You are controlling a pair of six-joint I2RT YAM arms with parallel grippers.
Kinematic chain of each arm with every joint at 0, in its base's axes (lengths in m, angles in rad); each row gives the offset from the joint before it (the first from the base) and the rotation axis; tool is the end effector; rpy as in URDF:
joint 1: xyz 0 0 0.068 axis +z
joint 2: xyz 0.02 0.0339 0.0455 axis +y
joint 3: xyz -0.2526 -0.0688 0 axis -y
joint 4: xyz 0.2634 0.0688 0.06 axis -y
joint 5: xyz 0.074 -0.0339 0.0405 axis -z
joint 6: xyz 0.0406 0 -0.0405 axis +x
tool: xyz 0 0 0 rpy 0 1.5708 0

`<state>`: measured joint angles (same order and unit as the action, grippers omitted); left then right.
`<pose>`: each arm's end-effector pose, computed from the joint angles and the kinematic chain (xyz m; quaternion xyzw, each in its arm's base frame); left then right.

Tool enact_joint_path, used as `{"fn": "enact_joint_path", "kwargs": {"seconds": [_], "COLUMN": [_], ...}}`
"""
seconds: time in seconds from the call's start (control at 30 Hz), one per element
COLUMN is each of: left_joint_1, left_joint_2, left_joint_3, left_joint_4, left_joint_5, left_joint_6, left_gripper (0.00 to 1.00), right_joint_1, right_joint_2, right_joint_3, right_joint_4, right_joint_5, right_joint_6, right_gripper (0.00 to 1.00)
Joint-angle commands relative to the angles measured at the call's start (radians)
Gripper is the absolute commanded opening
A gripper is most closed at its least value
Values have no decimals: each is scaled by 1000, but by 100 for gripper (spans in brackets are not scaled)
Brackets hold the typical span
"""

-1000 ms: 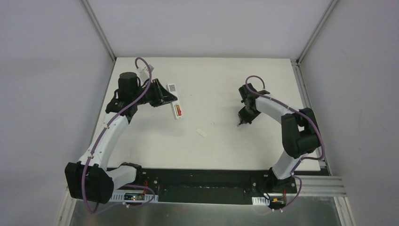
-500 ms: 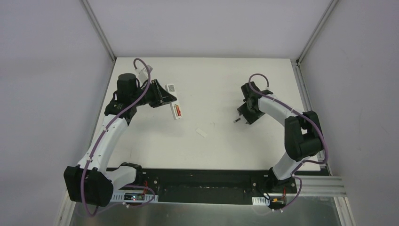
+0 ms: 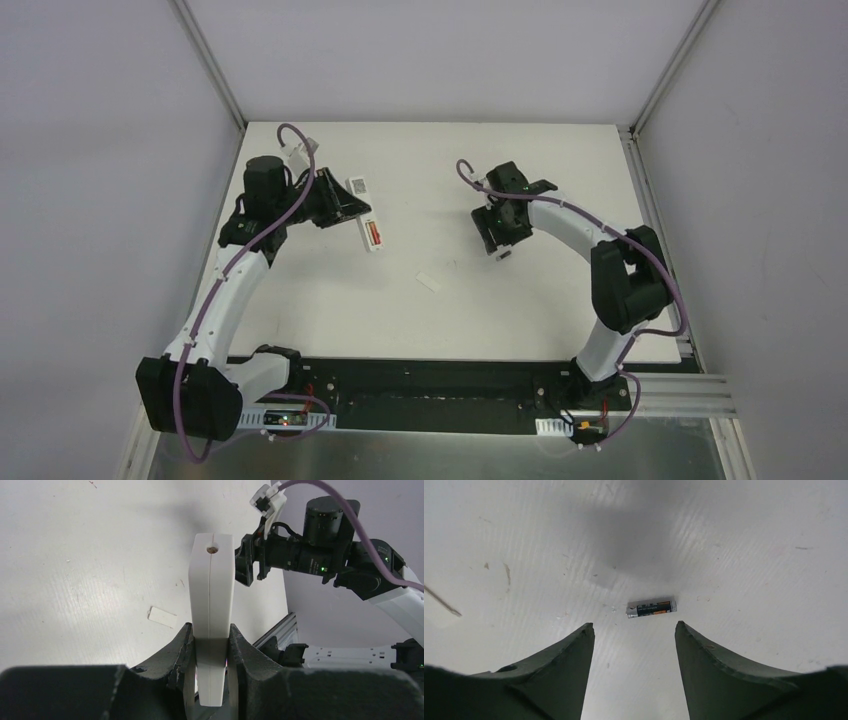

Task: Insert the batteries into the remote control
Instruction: Pick up the battery from the center of the board.

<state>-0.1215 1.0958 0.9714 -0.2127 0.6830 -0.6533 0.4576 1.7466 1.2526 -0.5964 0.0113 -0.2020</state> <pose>0.2677 -0.0585 0.3301 -0.0150 0.7925 -0.4589 0.4015 0.3389 0.1664 0.1885 -0.3133 0.9194 0.0249 0.2366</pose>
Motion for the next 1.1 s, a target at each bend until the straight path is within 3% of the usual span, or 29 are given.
{"fn": "enact_joint_path", "kwargs": {"seconds": [0.0,0.37,0.53,0.8,1.07], "left_joint_1": [29,65,74,88,97], "left_joint_2": [-48,-53,-45,-37,-35], "left_joint_3": [25,5,3,5,10], "left_joint_4": [14,14,13,13,14], "left_joint_5": [43,64,69,76,81], "left_joint_6": [11,14,14,12,9], "left_gripper": [0,0,0,0,0], "right_joint_1": [17,5,5,3,-14], "right_joint_2": [21,70,132,160,188], "right_joint_3": [7,10,64,45,65], "right_joint_4": [-36,-3,-58,6,-3], "right_joint_5": [67,20,1,1,-126], "right_joint_6": [-316,-544,-557,-570,-549], "right_gripper": [64,64,63,62,51]}}
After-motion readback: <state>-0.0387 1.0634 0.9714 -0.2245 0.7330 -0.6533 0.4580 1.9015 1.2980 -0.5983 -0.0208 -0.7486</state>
